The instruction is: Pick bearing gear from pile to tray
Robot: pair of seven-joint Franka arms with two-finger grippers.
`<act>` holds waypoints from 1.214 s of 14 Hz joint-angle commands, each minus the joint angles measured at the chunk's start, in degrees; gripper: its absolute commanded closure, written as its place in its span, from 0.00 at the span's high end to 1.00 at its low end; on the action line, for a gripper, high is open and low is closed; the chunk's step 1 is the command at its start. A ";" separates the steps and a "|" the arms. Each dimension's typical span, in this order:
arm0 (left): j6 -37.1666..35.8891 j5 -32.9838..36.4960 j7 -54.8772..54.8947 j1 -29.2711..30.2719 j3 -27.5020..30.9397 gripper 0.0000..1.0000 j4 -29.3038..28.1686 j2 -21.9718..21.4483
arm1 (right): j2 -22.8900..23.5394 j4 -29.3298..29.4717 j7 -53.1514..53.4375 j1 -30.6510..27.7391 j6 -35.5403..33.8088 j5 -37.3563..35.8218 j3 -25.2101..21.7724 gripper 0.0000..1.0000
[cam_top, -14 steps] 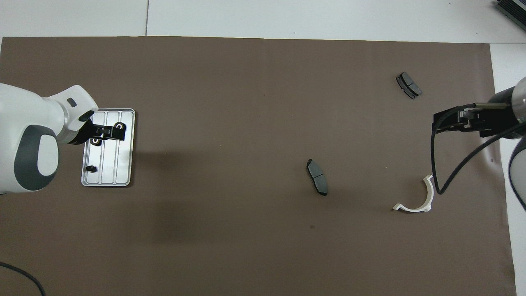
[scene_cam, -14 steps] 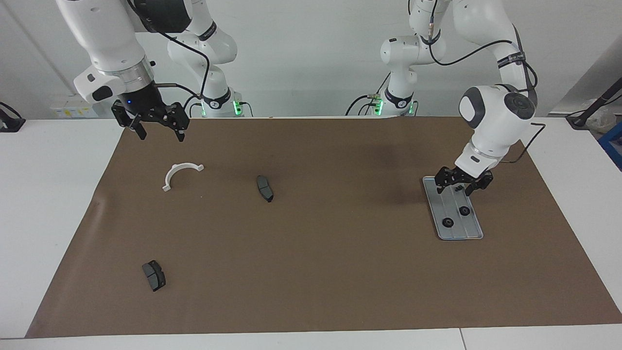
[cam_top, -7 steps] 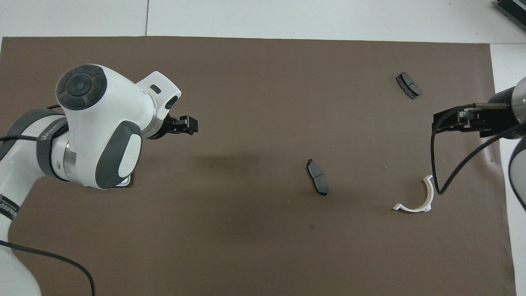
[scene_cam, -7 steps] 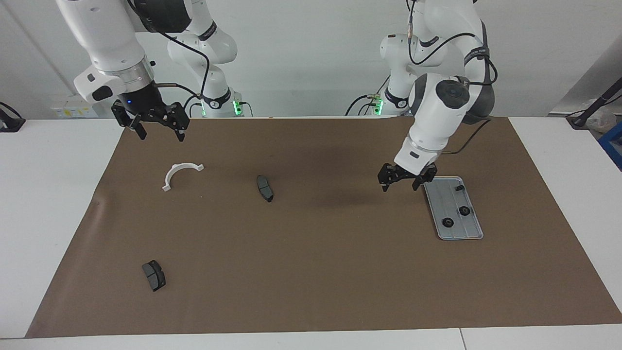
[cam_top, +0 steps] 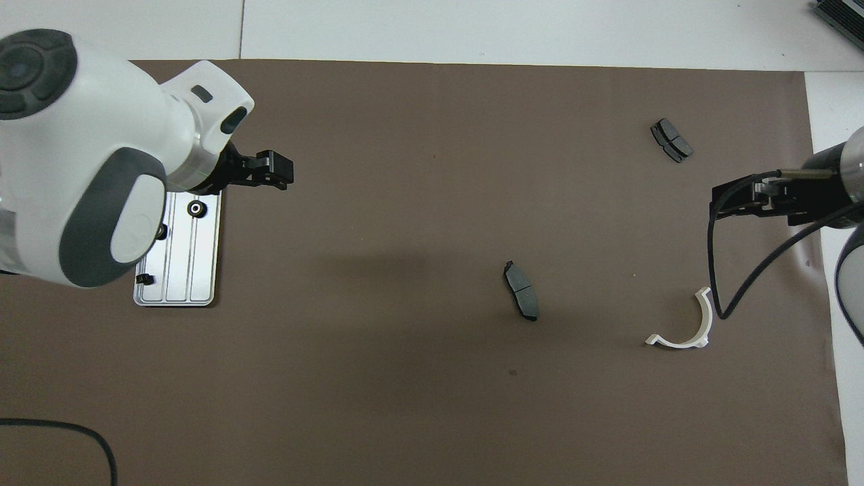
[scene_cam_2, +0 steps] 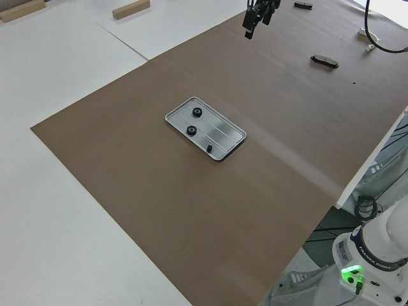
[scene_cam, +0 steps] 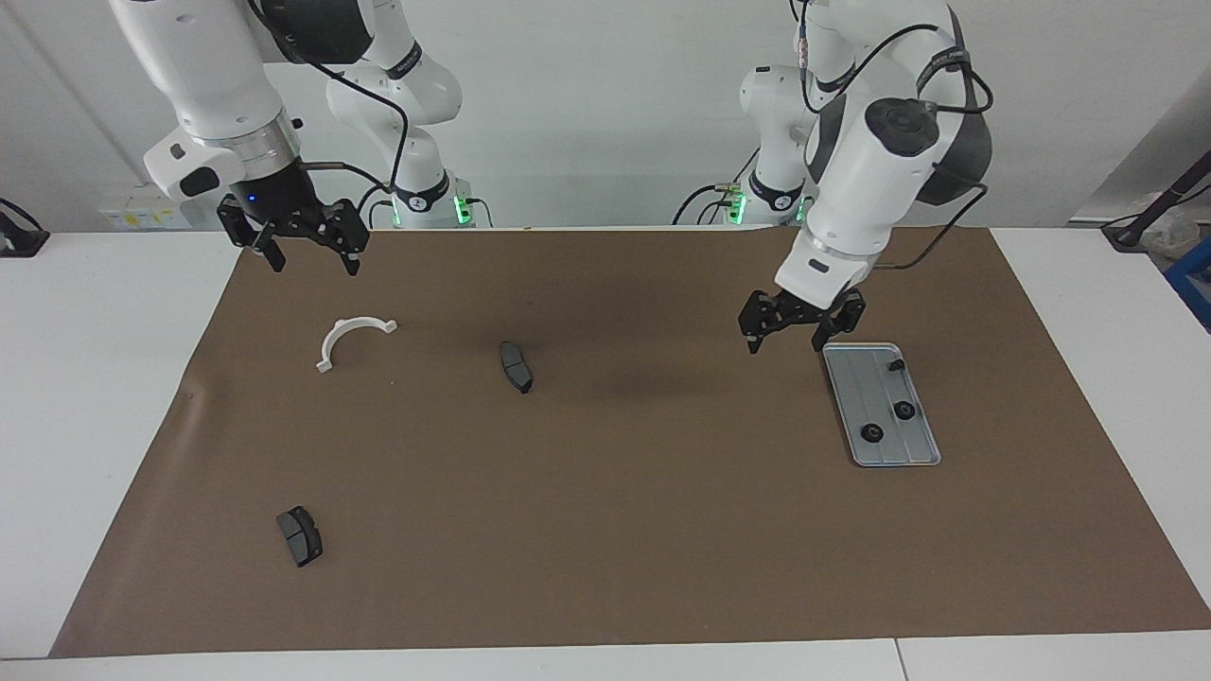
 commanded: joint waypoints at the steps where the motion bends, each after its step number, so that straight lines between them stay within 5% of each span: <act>1: -7.25 0.74 6.00 4.01 -0.01 1.00 6.59 0.64 | -1.49 -1.72 -1.62 -0.42 0.57 0.07 0.27 1.00; 7: -17.97 0.83 19.97 15.07 0.26 1.00 14.42 0.90 | -1.49 -1.72 -1.62 -0.42 0.57 0.07 0.27 1.00; 11: -23.79 4.96 21.49 15.71 -0.36 1.00 15.76 0.03 | -1.49 -1.72 -1.62 -0.42 0.57 0.07 0.27 1.00; 17: -12.55 4.43 20.61 14.74 -0.80 1.00 0.39 -7.53 | -1.49 -1.72 -1.62 -0.42 0.57 0.07 0.27 1.00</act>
